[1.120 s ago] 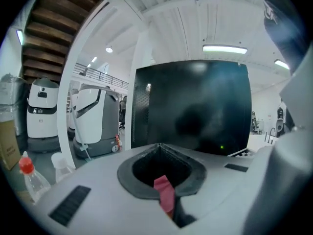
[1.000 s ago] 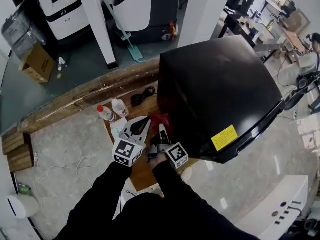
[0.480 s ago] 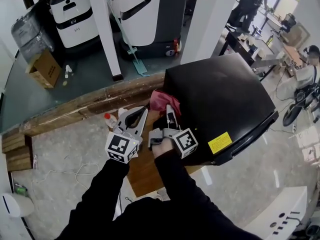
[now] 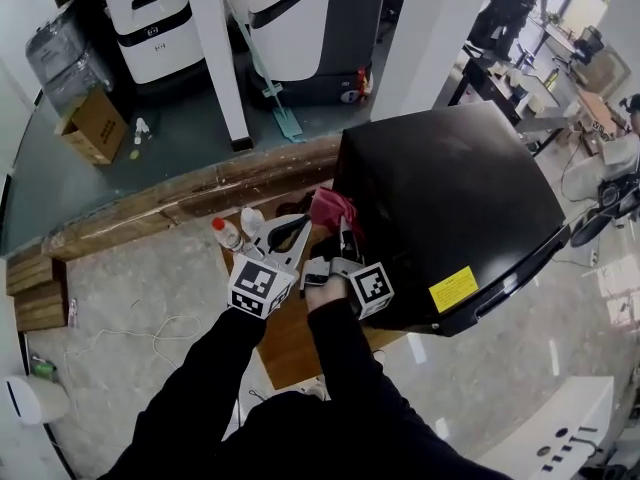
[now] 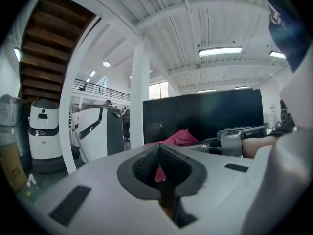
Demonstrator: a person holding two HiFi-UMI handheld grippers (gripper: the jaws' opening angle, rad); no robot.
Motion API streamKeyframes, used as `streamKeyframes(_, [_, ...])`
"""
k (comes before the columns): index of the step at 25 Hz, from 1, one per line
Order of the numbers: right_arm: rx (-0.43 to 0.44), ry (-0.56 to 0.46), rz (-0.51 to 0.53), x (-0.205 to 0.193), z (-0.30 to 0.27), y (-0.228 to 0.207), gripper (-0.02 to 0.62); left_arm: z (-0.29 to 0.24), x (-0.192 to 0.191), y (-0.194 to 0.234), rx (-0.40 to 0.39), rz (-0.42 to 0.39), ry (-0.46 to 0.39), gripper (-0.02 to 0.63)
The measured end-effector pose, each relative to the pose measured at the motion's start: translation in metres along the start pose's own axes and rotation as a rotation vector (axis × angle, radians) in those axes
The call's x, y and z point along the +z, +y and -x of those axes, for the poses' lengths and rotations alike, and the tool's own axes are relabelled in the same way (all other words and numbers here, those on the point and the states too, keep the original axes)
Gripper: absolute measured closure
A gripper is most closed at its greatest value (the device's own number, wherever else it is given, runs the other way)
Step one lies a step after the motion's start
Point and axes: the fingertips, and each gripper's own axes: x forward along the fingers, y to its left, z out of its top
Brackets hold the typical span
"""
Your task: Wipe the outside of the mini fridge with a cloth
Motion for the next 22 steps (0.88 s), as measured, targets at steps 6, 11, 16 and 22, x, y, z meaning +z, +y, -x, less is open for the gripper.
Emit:
streamKeyframes(6, [-0.091, 0.011, 0.020, -0.001, 0.008, -0.066, 0.533, -0.009, -0.066, -0.013, -0.048, 0.005, 0.087, 0.600])
streamKeyframes(11, [-0.149, 0.006, 0.022, 0.003, 0.020, -0.131, 0.532, -0.013, -0.123, -0.019, -0.063, 0.013, 0.170, 0.600])
streamKeyframes(16, [-0.182, 0.010, 0.013, 0.008, 0.035, -0.192, 0.533, -0.011, -0.158, -0.032, -0.080, 0.030, 0.236, 0.600])
streamKeyframes(22, [-0.296, -0.009, -0.007, 0.010, 0.054, -0.245, 0.533, 0.000, -0.167, -0.042, -0.088, 0.035, 0.254, 0.600])
